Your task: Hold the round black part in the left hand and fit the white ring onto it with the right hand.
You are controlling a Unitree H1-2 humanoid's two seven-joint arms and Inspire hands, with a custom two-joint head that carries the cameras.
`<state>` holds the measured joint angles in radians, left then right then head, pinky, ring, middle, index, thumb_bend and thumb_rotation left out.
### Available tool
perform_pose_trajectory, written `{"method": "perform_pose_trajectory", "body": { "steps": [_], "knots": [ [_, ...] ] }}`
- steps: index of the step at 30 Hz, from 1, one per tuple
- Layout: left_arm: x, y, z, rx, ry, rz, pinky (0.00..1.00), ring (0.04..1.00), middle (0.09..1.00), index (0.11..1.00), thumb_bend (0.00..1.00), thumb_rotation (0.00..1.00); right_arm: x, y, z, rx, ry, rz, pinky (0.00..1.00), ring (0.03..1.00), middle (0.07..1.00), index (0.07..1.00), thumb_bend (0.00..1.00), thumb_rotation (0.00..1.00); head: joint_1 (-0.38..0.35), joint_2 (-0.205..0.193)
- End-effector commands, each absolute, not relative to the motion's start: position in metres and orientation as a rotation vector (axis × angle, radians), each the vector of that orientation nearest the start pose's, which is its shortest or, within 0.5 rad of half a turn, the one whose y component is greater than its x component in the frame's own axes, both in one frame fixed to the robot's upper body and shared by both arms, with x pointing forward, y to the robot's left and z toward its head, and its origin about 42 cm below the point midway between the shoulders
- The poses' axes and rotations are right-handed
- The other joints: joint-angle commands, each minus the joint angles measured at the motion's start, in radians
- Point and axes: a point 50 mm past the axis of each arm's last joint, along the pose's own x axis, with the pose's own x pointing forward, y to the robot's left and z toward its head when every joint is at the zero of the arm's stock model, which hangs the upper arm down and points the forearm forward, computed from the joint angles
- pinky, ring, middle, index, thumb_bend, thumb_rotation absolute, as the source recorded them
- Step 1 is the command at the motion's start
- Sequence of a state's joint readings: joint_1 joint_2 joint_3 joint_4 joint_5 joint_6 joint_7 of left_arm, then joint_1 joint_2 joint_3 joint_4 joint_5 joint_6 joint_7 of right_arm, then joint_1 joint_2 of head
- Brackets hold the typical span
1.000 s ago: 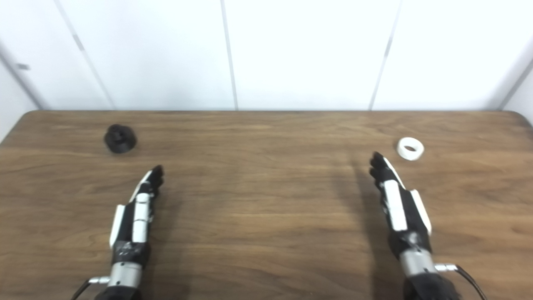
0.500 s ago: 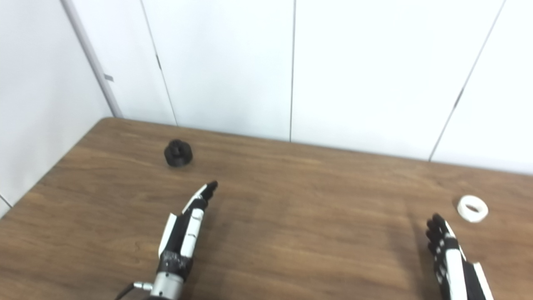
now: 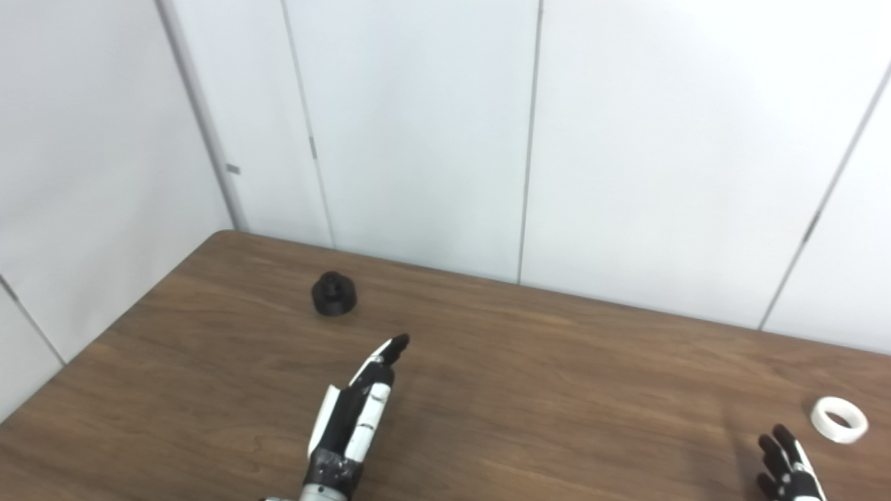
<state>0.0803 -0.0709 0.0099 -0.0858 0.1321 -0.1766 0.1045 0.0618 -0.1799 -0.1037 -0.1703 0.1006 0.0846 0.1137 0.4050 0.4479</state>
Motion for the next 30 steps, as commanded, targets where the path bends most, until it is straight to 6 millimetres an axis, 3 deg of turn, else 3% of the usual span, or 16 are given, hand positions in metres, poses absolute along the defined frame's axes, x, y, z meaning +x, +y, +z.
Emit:
{"method": "perform_pose_trajectory", "body": {
  "steps": [1,7,16,24,30],
  "knots": [
    [0.246,0.189,0.09,0.05,-0.106,0.129,1.0,0.98,0.945,0.909,0.53,0.94,0.262,-0.296,0.135,-0.107,-0.057,0.004,1.0,0.98,0.947,0.956,0.51,1.0,0.0,0.004],
    [0.248,0.188,0.096,0.071,-0.118,0.132,1.0,0.985,0.95,0.924,0.54,0.93,0.262,-0.3,0.137,-0.101,-0.055,-0.003,1.0,0.967,0.943,0.956,0.52,1.0,0.007,0.01],
    [0.245,0.191,0.107,0.134,-0.126,0.175,0.95,0.948,0.934,0.916,0.58,0.68,0.258,-0.304,0.134,-0.112,-0.044,0.003,1.0,0.966,0.948,0.961,0.54,1.0,0.006,0.017],
    [0.251,0.203,0.135,0.118,-0.175,0.258,1.0,0.977,0.951,0.905,0.79,0.4,0.257,-0.303,0.132,-0.104,-0.036,0.003,1.0,0.962,0.946,0.96,0.53,1.0,-0.002,0.029],
    [0.266,0.226,0.155,0.254,-0.201,0.319,1.0,0.978,0.95,0.904,0.85,0.35,0.258,-0.302,0.132,-0.093,-0.039,0.006,1.0,0.963,0.947,0.959,0.52,1.0,-0.002,0.028]
  ]
}}
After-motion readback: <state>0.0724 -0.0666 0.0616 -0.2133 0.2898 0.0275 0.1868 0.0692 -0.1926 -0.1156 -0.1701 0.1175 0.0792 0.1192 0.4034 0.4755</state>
